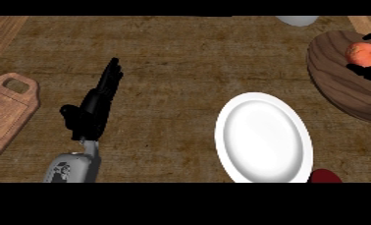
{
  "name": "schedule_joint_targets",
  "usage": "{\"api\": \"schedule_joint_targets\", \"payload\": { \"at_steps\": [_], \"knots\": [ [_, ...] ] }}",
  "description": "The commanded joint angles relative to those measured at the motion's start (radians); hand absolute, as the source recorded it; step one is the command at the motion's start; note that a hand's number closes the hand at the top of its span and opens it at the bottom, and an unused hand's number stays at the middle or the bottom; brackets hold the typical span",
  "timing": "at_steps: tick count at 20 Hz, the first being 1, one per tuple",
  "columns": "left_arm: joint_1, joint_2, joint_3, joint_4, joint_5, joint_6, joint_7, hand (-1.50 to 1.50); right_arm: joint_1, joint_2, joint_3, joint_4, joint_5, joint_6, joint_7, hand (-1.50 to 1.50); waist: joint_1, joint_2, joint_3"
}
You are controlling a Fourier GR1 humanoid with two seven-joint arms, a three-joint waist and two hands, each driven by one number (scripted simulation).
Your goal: Pick the squash from the plate and place it in the bowl
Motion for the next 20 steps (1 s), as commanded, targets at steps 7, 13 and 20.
{"api": "schedule_joint_targets", "payload": {
  "at_steps": [7,13,20],
  "knots": [
    [-0.025,-0.018,0.002,0.066,-0.025,0.019,-0.061,0.00,-0.120,-0.044,-0.078,0.288,-0.087,0.172,-0.250,-1.50,-0.004,0.001,0.000],
    [0.030,-0.007,-0.007,-0.027,-0.005,0.000,0.011,0.00,-0.154,-0.104,-0.196,0.317,-0.200,0.203,-0.307,-1.50,-0.005,-0.004,0.000],
    [0.042,-0.017,-0.014,-0.022,-0.020,0.009,-0.007,0.00,-0.176,-0.173,-0.270,0.388,-0.293,0.340,-0.210,-1.50,-0.013,-0.006,-0.001]
  ]
}}
